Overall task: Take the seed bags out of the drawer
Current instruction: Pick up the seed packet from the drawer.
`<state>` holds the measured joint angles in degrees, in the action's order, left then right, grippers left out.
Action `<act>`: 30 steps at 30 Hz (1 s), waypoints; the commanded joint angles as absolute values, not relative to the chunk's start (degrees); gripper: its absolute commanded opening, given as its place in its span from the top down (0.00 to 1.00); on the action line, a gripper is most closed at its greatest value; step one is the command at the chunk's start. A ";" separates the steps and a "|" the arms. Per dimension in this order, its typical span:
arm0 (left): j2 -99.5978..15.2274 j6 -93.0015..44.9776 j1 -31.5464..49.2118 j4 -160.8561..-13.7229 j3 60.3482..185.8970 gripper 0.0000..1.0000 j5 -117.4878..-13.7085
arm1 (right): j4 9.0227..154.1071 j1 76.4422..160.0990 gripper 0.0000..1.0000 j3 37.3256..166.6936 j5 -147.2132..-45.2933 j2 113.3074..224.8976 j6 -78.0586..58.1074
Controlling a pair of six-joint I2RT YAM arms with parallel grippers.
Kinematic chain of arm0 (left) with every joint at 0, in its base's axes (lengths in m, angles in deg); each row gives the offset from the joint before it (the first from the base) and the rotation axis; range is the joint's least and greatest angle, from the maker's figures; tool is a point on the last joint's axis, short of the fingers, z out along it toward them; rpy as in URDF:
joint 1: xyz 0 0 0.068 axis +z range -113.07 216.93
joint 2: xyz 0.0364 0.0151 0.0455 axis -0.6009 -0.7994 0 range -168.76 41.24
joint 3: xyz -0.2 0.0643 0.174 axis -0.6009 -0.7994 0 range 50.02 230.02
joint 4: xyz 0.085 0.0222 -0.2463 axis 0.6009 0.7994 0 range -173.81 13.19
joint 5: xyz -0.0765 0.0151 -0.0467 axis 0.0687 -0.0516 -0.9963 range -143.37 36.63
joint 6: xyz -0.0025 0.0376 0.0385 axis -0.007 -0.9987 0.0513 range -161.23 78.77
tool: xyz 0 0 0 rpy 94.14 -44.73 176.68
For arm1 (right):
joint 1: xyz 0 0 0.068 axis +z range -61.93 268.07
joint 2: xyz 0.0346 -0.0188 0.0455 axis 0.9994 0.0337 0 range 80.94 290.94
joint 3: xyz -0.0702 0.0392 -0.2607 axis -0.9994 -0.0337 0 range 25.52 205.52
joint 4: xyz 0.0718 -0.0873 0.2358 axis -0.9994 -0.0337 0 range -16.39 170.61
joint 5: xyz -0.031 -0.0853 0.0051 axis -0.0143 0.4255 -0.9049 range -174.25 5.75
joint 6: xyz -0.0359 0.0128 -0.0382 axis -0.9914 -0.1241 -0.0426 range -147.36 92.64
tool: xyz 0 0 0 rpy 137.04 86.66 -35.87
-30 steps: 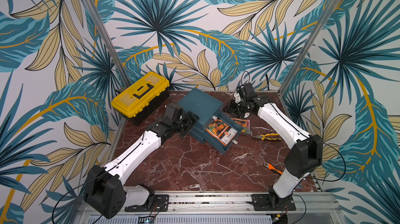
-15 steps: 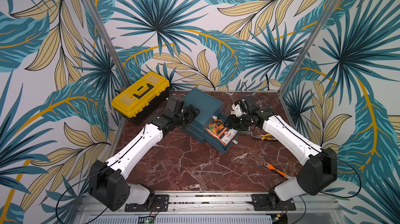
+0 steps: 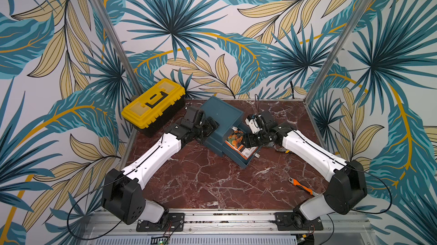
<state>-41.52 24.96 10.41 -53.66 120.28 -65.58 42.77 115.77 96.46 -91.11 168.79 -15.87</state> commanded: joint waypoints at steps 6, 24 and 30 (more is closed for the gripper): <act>-40.67 24.16 10.65 -50.57 119.57 0.18 -64.43 | 48.56 117.53 0.35 91.01 -89.79 169.01 -14.49; -41.17 23.68 10.70 -50.28 120.19 0.18 -65.93 | 52.04 120.72 0.34 89.61 -81.18 172.06 -12.25; -41.15 23.28 10.83 -49.79 120.51 0.18 -65.93 | 53.10 121.08 0.32 88.67 -81.49 172.58 -10.57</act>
<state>-41.50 24.59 10.52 -53.31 120.28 -66.08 52.67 120.73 90.25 -82.10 171.39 -12.33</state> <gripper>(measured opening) 0.821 0.680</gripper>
